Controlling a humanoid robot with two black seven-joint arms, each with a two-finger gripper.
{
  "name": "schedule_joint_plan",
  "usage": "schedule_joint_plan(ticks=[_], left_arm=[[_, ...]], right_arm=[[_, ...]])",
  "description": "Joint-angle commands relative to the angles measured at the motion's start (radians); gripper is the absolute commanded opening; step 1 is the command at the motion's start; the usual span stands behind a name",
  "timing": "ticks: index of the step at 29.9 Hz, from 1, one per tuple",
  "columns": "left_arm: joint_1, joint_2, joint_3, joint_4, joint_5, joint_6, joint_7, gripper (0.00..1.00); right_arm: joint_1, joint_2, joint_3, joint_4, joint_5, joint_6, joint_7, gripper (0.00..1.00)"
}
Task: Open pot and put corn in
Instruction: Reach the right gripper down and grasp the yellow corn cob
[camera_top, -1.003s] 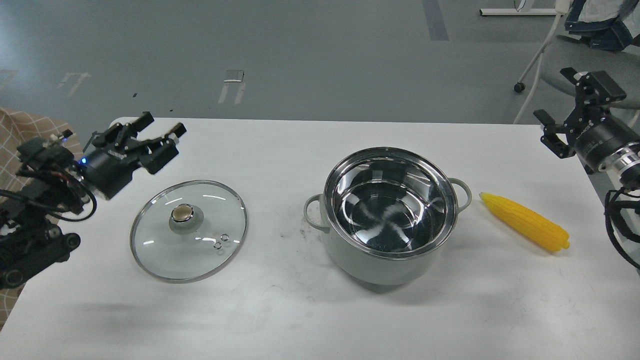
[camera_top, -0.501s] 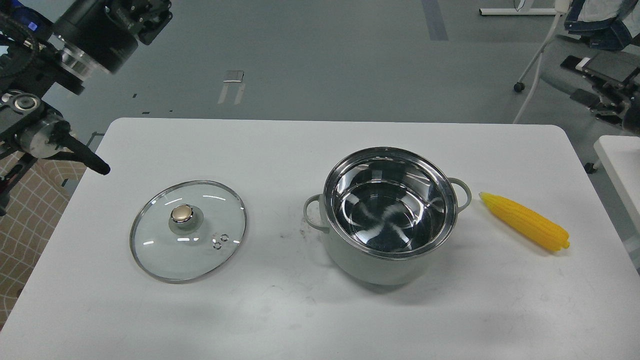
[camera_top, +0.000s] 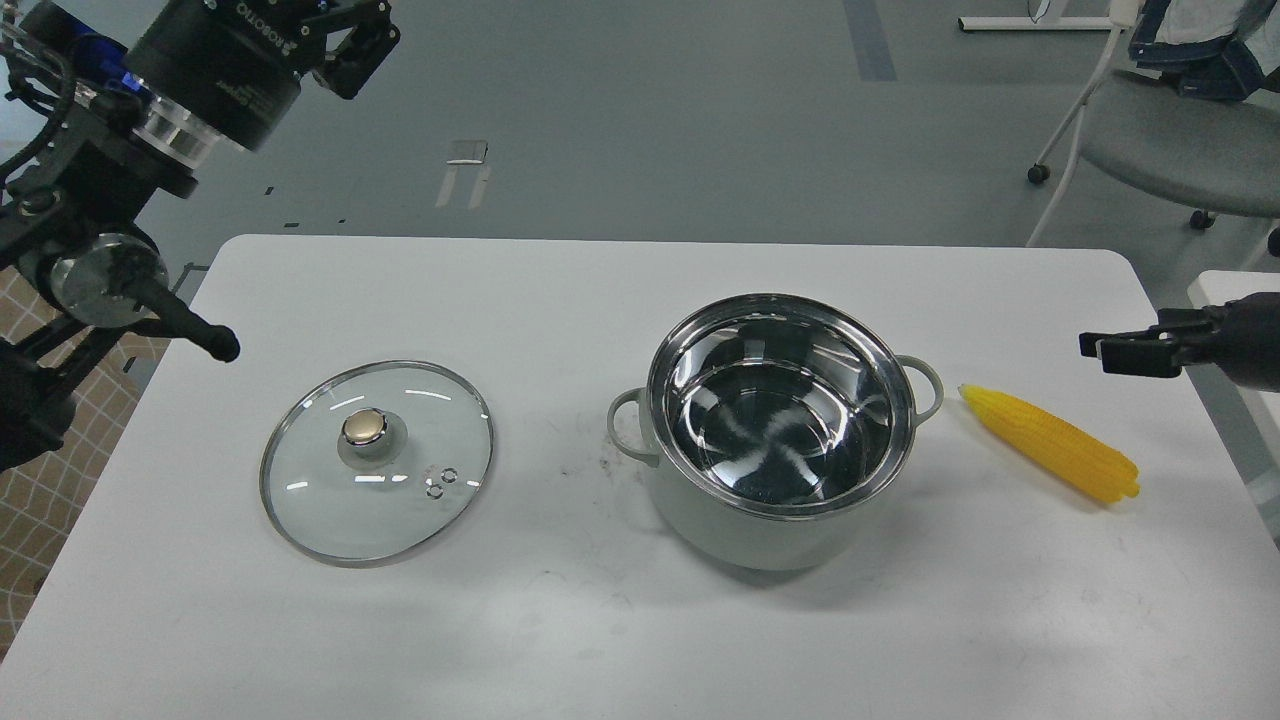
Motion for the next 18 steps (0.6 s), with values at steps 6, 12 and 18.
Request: schedule_joint_plan(ticks=[6, 12, 18], left_arm=[[0.048, -0.021, -0.034, -0.014, 0.006, 0.002, 0.02, 0.93], [0.067, -0.025, -0.037, -0.017, 0.006, 0.002, 0.022, 0.93], [0.074, -0.025, -0.046, -0.026, 0.006, 0.002, 0.022, 0.93]], right_arm=[[-0.002, 0.104, -0.092, -0.028, -0.217, -0.014, 0.0, 1.0], [-0.002, 0.179, -0.152, -0.109, -0.243, -0.052, 0.0, 1.0], [0.0, 0.25, -0.212, -0.18, -0.243, -0.087, 0.0, 0.95]])
